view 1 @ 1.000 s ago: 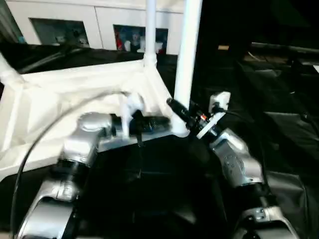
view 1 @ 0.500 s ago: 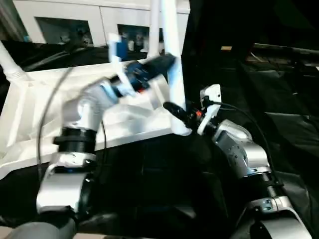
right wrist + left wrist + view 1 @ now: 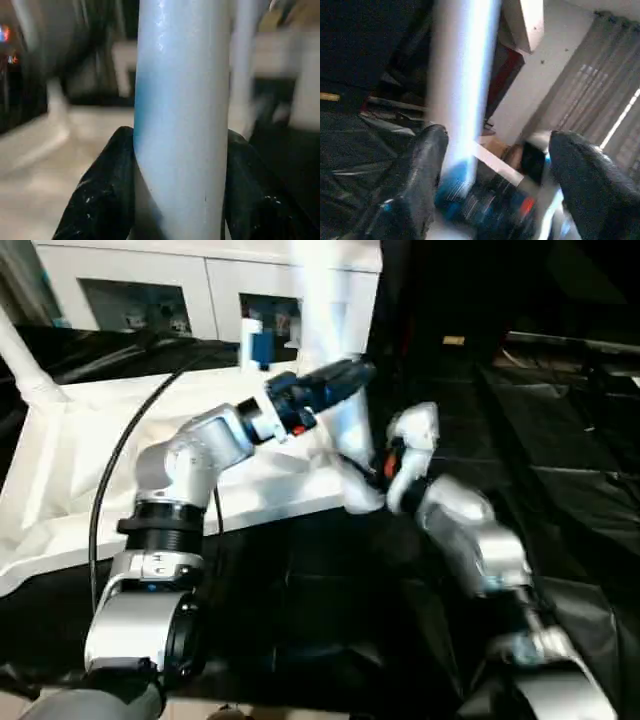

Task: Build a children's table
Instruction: Insert table leg to table base

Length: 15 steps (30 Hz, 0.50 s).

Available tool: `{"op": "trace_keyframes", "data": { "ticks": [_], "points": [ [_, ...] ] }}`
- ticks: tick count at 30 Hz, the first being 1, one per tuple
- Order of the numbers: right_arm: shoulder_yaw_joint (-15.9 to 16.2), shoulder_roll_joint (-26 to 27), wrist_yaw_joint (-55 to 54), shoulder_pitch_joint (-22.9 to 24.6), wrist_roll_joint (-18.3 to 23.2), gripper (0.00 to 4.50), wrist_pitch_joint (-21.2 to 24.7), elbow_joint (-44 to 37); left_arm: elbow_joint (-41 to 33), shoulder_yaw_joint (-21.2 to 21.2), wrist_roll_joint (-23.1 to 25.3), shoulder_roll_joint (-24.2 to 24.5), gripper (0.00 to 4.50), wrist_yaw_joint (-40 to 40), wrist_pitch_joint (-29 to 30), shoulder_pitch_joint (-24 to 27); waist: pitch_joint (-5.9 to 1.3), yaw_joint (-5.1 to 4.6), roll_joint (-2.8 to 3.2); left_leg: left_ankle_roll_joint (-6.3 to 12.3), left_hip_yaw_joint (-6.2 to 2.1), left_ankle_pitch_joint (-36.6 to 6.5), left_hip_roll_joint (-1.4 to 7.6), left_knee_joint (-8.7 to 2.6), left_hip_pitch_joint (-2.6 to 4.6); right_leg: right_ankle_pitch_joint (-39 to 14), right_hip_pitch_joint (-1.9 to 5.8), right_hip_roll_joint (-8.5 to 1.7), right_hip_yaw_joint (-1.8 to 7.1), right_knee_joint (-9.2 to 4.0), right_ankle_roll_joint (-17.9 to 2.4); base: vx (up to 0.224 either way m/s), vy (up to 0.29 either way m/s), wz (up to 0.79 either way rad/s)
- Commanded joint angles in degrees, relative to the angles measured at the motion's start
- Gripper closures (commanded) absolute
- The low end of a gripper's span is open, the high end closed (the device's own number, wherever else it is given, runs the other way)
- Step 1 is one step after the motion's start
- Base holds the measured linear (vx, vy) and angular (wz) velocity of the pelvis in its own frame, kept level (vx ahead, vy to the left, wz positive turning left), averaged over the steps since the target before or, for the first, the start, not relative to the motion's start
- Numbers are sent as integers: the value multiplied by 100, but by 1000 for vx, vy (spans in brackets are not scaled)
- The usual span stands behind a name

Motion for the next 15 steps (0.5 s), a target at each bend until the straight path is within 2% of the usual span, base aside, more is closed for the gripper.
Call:
{"op": "trace_keyframes", "data": {
  "ticks": [1,2,4,5,6,8,10,11,12,13,15],
  "points": [
    [116,-21,285,75,76,266,16,-239,-123,-17,-46,32,54,90,38,-1,-465,20,-1,394,73,-87,-32,-310,-7,605,523,-240,161,-288,-1508,0,0,0],
    [207,-31,411,122,58,266,71,-329,-120,-31,-59,40,33,108,33,-7,-472,27,-7,420,74,-55,-33,-306,-8,669,529,-245,163,-284,-1508,0,0,0],
    [620,-118,826,310,-50,266,309,-560,-104,-36,-95,35,23,146,36,-56,-478,31,-9,487,65,17,-30,-300,-23,793,543,-251,156,-275,-1548,0,0,0],
    [944,-209,1085,443,-191,266,390,-661,-85,-50,-105,33,12,143,43,-102,-485,30,-7,509,61,48,-32,-292,-31,854,546,-250,151,-266,-1575,0,0,0],
    [1049,-241,1172,488,-233,266,422,-695,-79,-55,-109,33,12,135,49,-117,-479,25,-10,507,57,26,-29,-297,-39,816,548,-252,145,-274,-1574,0,0,0],
    [1479,-378,1502,716,-375,266,567,-844,-58,-104,-120,38,0,63,88,-196,-480,36,6,469,53,-63,-11,-295,-31,555,528,-271,140,-292,-1557,0,0,0],
    [1521,-392,1531,743,-385,266,591,-862,-56,-112,-119,39,0,53,94,-206,-476,47,-2,432,51,-80,-3,-299,-31,508,523,-270,145,-294,-1549,0,0,0],
    [1567,-416,1552,770,-409,266,549,-824,-5,-107,-83,32,0,42,102,-266,-475,38,24,408,53,-93,-3,-297,-27,495,507,-269,143,-297,-1562,0,0,0],
    [1558,-414,1541,763,-424,266,501,-795,18,-102,-71,29,0,43,98,-285,-476,43,16,396,52,-103,-2,-296,-25,492,511,-269,142,-295,-1567,0,0,0],
    [1511,-399,1493,746,-415,266,499,-764,27,-91,-77,27,0,43,99,-300,-470,45,51,372,47,-147,-4,-297,-26,439,504,-274,143,-294,-1571,0,0,0],
    [1306,-372,1305,669,-422,266,499,-669,22,-6,-187,12,0,85,187,-343,-470,40,57,321,47,-220,-5,-302,-21,368,504,-276,143,-306,-1570,0,0,0]
  ]
}}
